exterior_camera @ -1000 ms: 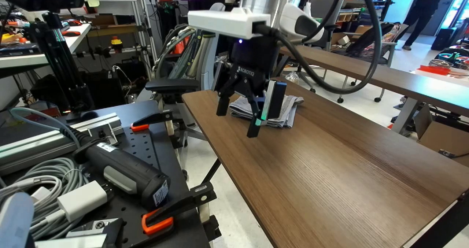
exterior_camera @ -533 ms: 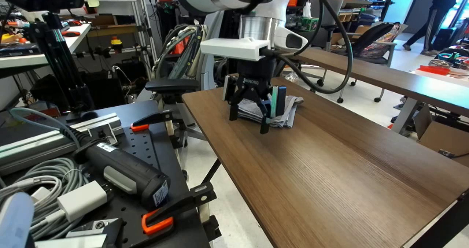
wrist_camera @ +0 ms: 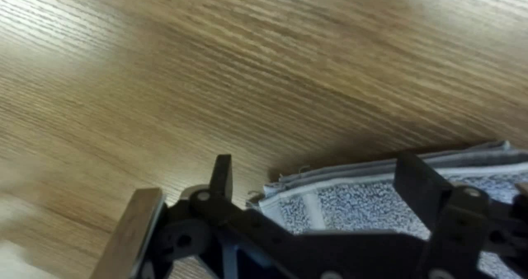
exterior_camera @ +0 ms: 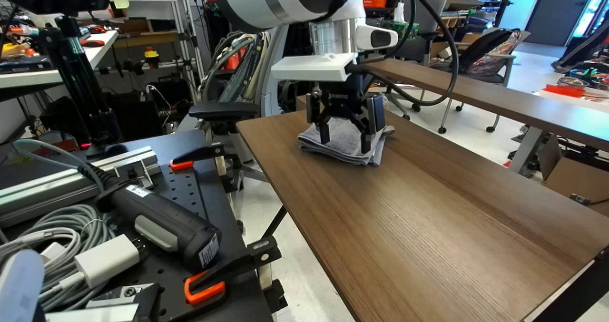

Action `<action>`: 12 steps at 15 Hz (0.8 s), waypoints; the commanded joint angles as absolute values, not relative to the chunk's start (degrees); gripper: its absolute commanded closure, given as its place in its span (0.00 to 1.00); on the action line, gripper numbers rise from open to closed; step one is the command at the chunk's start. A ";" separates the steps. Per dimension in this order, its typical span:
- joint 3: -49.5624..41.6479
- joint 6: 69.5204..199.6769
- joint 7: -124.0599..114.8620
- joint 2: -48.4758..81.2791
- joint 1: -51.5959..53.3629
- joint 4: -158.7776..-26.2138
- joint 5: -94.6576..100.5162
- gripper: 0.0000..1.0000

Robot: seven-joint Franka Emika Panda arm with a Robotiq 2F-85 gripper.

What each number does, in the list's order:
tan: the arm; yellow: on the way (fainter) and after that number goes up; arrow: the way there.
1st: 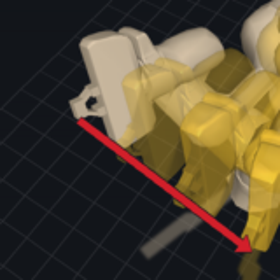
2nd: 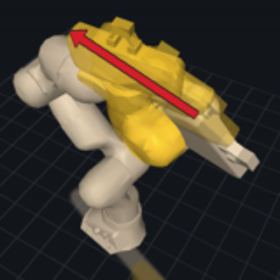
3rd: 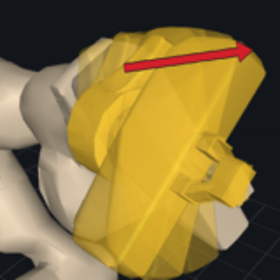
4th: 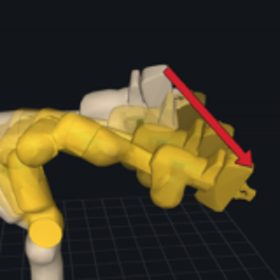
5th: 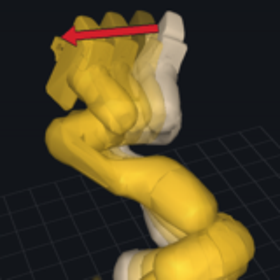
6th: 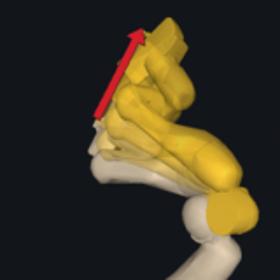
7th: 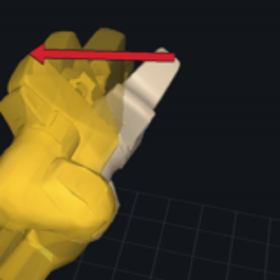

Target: Slide the grey towel to the right

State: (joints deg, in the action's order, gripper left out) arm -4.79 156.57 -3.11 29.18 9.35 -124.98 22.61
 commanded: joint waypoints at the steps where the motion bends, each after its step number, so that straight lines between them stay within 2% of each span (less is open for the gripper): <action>1: -5.87 160.34 -3.63 27.39 9.01 -125.86 22.04 0.00; 12: 1.81 158.70 4.04 30.64 2.05 -123.00 9.03 0.00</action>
